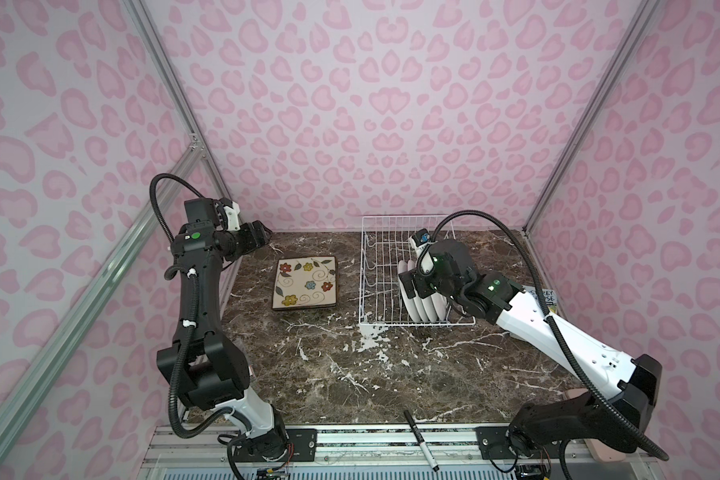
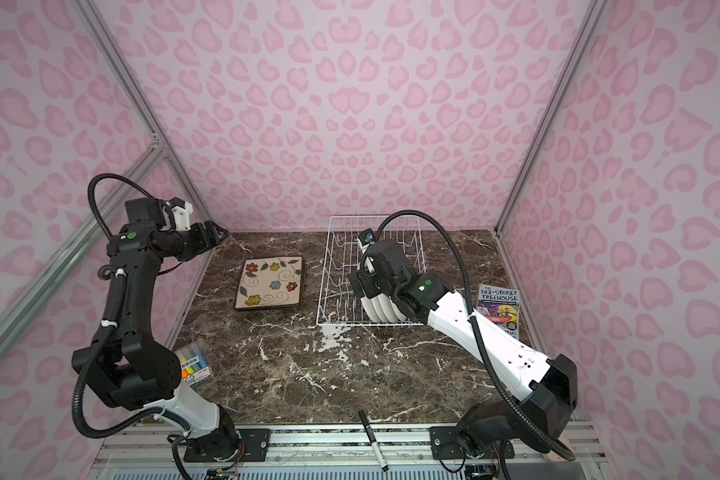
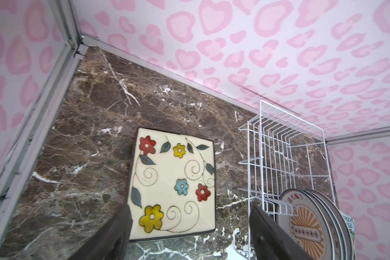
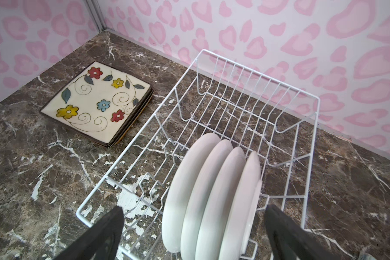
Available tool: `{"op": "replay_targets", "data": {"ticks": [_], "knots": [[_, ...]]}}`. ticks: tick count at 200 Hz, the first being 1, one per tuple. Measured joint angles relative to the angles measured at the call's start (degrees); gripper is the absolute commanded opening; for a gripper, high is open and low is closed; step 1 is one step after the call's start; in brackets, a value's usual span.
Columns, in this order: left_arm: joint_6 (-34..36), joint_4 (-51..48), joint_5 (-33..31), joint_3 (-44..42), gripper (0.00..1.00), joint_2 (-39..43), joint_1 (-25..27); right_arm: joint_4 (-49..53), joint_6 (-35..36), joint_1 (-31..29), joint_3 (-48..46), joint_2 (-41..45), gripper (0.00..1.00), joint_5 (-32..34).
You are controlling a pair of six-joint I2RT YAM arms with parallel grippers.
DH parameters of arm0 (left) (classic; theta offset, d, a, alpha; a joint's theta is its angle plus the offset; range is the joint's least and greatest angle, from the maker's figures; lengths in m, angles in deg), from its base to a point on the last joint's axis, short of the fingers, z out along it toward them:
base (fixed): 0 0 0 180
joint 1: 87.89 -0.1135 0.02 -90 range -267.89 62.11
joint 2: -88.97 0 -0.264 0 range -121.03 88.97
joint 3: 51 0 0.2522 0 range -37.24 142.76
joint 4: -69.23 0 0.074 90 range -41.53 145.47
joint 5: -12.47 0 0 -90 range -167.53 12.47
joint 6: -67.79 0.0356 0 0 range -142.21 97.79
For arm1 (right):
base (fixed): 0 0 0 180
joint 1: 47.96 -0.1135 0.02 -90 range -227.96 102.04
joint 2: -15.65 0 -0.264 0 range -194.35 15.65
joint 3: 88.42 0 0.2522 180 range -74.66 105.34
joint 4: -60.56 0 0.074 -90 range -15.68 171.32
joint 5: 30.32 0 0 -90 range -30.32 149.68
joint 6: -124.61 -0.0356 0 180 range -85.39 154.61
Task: Unload the plates from the dish rack
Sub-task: 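Raise the left gripper off the stack while the right gripper moves to the white plates, then reach the left gripper into the rack and grasp the sunburst plate's rim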
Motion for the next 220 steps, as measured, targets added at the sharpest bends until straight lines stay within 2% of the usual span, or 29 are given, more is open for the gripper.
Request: {"op": "replay_targets", "data": {"ticks": [46, 97, 172, 220], "knots": [[-1.92, 1.16, -0.44, -1.07, 0.83, 3.3, 3.82, -1.09, -2.36, 3.48, -5.75, 5.35, 0.99, -1.66], [-6.03, 5.79, -1.05, -8.85, 0.83, 8.41, 12.48, -0.85, -4.9, 6.19, -11.32, 10.6, 0.99, -2.99], [-9.27, 7.1, -1.9, -10.73, 0.81, 9.64, 20.24, -0.66, -8.26, 11.65, -16.52, 16.52, 0.99, -4.98], [-12.74, 9.57, -1.03, -11.47, 0.8, 9.16, 26.36, -0.57, -9.25, 12.55, -18.03, 18.03, 0.99, -6.56]]}}
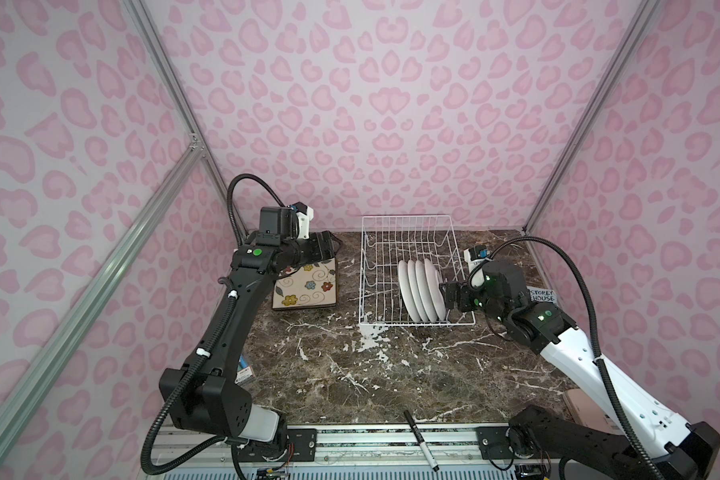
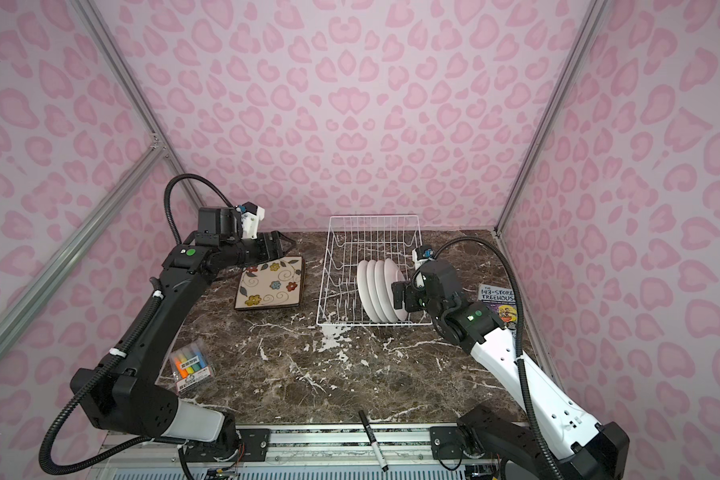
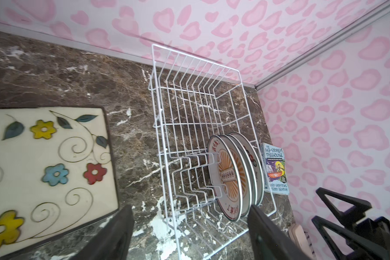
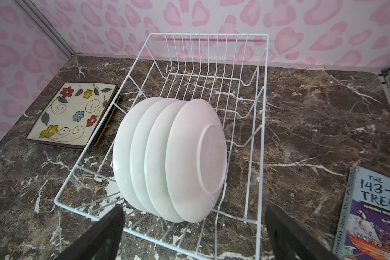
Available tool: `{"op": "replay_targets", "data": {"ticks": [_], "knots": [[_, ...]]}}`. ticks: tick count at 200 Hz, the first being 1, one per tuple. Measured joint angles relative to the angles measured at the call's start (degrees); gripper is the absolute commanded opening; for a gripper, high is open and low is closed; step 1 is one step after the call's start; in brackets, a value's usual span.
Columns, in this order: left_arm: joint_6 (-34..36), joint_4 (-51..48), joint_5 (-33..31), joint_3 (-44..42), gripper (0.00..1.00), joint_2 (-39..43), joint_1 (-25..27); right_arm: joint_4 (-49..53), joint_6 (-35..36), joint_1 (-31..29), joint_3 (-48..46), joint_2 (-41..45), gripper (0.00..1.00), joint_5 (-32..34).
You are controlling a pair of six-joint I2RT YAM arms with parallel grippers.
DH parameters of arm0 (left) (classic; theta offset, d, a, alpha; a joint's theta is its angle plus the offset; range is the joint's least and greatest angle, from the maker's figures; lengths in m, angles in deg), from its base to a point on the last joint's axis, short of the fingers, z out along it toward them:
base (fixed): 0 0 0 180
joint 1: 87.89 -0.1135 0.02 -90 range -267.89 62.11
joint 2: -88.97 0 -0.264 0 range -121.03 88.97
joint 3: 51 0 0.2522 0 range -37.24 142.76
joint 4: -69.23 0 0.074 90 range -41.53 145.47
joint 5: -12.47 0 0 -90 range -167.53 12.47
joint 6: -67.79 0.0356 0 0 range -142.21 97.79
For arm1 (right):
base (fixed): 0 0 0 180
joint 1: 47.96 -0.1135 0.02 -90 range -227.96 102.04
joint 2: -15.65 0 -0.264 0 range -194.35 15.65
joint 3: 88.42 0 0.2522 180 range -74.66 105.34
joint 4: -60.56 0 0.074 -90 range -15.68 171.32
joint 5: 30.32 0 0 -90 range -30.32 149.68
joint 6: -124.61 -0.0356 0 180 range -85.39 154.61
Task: Unload the plates from the dish rack
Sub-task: 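Reach the left gripper into the rack and grasp the sunburst plate's rim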
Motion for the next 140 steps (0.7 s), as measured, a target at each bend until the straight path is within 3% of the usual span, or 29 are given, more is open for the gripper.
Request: {"op": "replay_targets", "data": {"ticks": [71, 140], "knots": [[-6.19, 4.94, 1.38, -3.54, 0.77, -1.86, 8.83, 0.15, -1.46, 0.46, -1.92, 0.57, 0.99, -1.05], [-10.54, 7.98, 1.07, -5.42, 0.6, -7.72, 15.93, 0.66, -2.29, 0.46, -2.95, 0.63, 0.99, -1.03]]}}
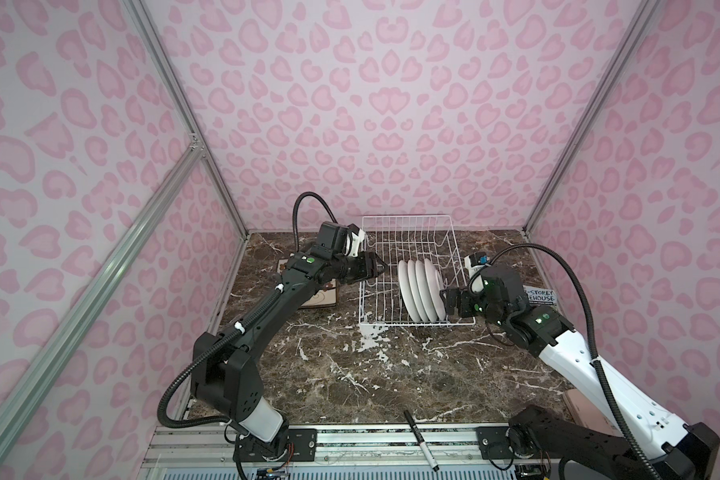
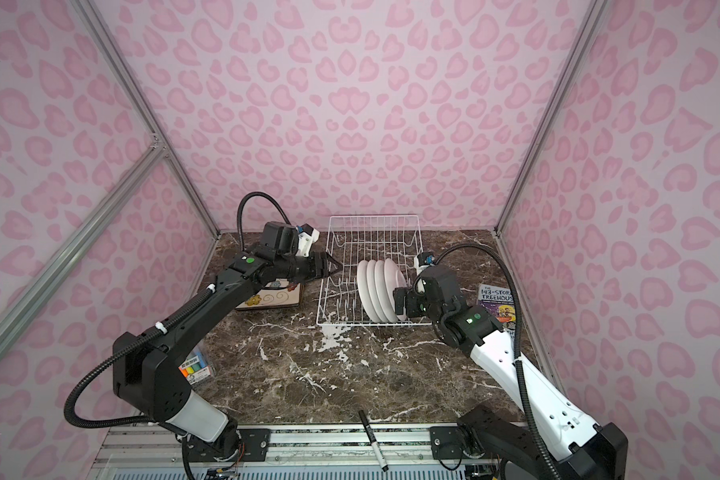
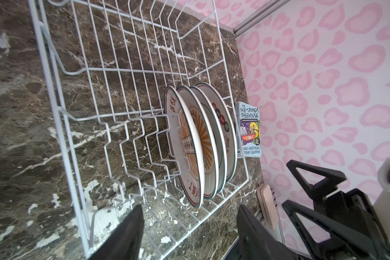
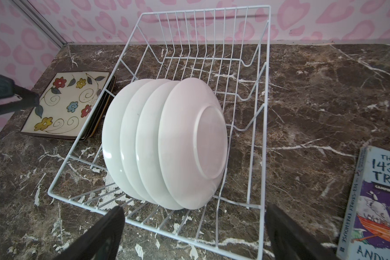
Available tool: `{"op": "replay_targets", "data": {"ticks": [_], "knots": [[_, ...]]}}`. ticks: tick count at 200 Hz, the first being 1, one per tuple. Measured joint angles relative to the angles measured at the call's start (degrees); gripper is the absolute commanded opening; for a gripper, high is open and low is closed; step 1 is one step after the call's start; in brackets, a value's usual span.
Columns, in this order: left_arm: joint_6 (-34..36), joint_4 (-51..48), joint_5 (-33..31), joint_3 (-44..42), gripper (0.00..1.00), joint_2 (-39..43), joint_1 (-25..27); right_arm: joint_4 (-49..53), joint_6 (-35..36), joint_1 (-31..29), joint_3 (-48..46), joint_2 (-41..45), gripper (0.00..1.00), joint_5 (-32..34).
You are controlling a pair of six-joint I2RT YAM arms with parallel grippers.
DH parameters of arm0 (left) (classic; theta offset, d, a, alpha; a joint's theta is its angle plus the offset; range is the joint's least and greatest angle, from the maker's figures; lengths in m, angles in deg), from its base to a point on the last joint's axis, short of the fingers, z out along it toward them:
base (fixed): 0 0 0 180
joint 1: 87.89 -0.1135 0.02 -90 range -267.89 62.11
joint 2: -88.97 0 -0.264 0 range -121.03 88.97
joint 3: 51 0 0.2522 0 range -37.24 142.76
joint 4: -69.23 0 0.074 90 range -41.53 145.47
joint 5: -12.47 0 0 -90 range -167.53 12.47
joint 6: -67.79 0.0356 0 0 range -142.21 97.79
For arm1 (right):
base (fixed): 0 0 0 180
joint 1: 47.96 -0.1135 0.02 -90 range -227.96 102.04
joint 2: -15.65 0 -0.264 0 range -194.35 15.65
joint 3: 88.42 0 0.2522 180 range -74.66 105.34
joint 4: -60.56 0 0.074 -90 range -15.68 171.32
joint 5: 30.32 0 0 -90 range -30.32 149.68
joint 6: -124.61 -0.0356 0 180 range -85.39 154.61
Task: Unload the plates from the dish rack
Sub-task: 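Reach the left gripper into the rack and grasp the sunburst plate's rim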
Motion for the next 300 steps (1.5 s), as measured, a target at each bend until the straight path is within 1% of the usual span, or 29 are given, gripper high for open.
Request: {"op": "replay_targets", "data": {"ticks": [25, 55, 69, 125, 127, 130, 149, 164, 186, 198, 226, 254, 300], "knots": [[-1.16, 1.46, 0.24, -0.09, 0.5, -2.93, 1.81, 0.0, 0.02, 0.02, -0.07, -0.07, 0.99, -0.02], [-1.38, 2.16, 0.9, 0.59, 0.44, -5.97, 2.71, 0.0, 0.04, 0.02, -0.07, -0.31, 0.99, -0.02], [-1.79, 2.29, 1.38, 1.22, 0.39, -7.28, 2.89, 0.0, 0.11, 0.04, -0.07, -0.31, 0.99, 0.0], [-2.16, 2.67, 2.54, 3.69, 0.38, -11.78, 4.37, -0.11, 0.48, 0.13, -0.24, -0.55, 0.99, 0.42], [-2.16, 2.67, 2.62, 3.74, 0.34, -11.91, 4.37, -0.13, 0.48, 0.13, -0.26, -0.55, 0.99, 0.42], [-2.16, 2.75, 2.78, 3.78, 0.31, -12.11, 4.37, -0.13, 0.48, 0.15, -0.33, -0.55, 0.99, 0.42], [-2.6, 3.98, 3.76, 3.96, 0.24, -12.9, 4.37, -0.17, 0.48, 0.15, -0.55, -0.55, 0.99, 0.46], [-3.32, 5.55, 3.58, 3.93, 0.21, -13.31, 4.46, -0.17, 0.48, 0.17, -0.74, -0.57, 0.99, 0.46], [-4.26, 7.91, 4.24, 3.96, 0.2, -14.67, 4.5, -0.24, 0.5, 0.39, -0.72, -0.96, 0.99, 0.46], [-5.44, 8.7, 4.66, 4.17, 0.15, -15.47, 4.61, -0.24, 0.57, 0.48, -0.7, -1.29, 0.99, 0.5], [-6.32, 9.64, 5.97, 5.64, 0.13, -17.07, 4.68, -0.28, 0.74, 0.74, -0.63, -1.62, 0.99, 0.44], [-7.85, 11.39, 8.04, 6.49, 0.04, -18.21, 4.7, -0.28, 0.92, 1.27, -0.2, -2.21, 0.99, 0.42], [-8.94, 14.19, 8.7, 7.1, 0.04, -19.74, 4.57, -0.33, 1.07, 2.4, 0.2, -2.36, 0.99, 0.42]]}}
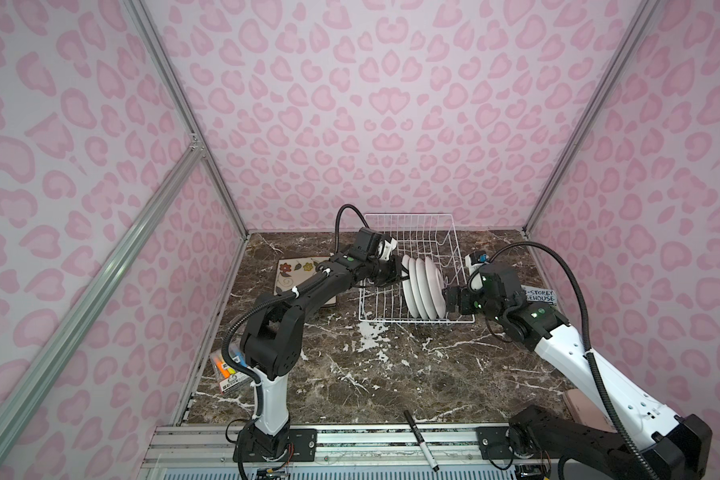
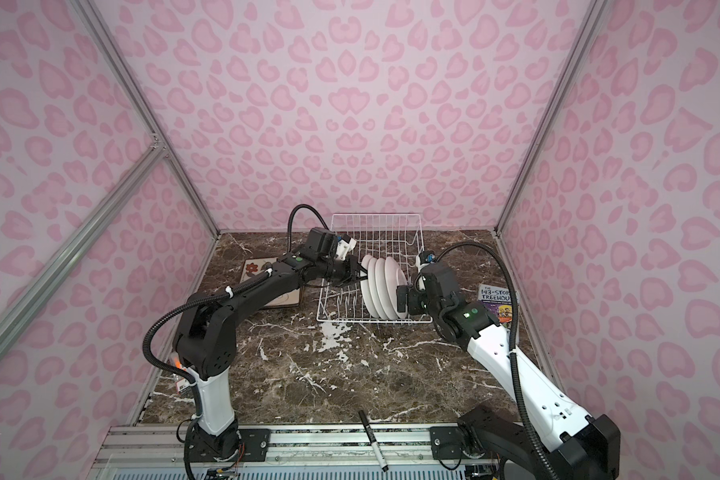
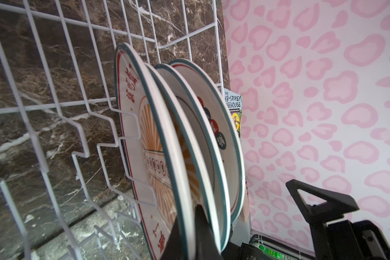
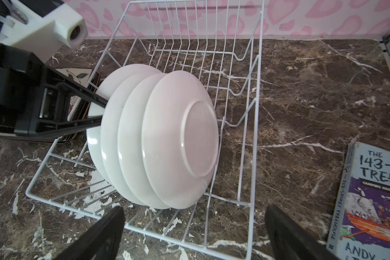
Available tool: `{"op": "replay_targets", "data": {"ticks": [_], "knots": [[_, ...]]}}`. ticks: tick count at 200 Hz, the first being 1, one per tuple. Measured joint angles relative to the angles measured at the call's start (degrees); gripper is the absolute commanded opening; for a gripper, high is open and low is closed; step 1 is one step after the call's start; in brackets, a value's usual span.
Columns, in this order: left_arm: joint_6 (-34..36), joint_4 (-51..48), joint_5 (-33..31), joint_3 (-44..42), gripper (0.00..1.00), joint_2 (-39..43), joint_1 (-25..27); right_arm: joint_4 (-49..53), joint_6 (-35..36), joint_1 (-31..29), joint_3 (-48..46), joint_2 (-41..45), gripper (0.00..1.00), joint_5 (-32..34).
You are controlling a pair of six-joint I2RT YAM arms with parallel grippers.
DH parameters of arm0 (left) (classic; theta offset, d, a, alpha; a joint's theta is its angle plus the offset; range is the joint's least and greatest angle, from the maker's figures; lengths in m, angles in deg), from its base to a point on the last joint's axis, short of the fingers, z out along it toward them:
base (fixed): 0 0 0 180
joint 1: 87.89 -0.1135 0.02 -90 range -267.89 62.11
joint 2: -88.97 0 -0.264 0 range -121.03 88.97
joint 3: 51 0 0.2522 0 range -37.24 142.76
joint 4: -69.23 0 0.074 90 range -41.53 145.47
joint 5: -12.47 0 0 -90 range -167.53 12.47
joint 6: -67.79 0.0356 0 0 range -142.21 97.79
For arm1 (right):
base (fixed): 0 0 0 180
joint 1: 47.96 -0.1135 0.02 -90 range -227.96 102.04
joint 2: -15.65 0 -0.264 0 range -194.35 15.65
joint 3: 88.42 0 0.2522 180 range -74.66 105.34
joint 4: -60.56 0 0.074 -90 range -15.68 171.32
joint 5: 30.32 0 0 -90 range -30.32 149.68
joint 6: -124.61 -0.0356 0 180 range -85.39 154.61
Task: Unload the plates from the dish rack
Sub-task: 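Reach the left gripper into the rack and grasp the sunburst plate's rim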
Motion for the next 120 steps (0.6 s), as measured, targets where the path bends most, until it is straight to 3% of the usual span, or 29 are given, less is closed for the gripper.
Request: {"op": "replay_targets", "data": {"ticks": [120], "knots": [[-3.85, 4.66, -0.57, 2.6, 0.04, -3.54, 0.0, -0.85, -0.15, 1.86, -0.22, 0.33, 0.99, -1.14]]}}
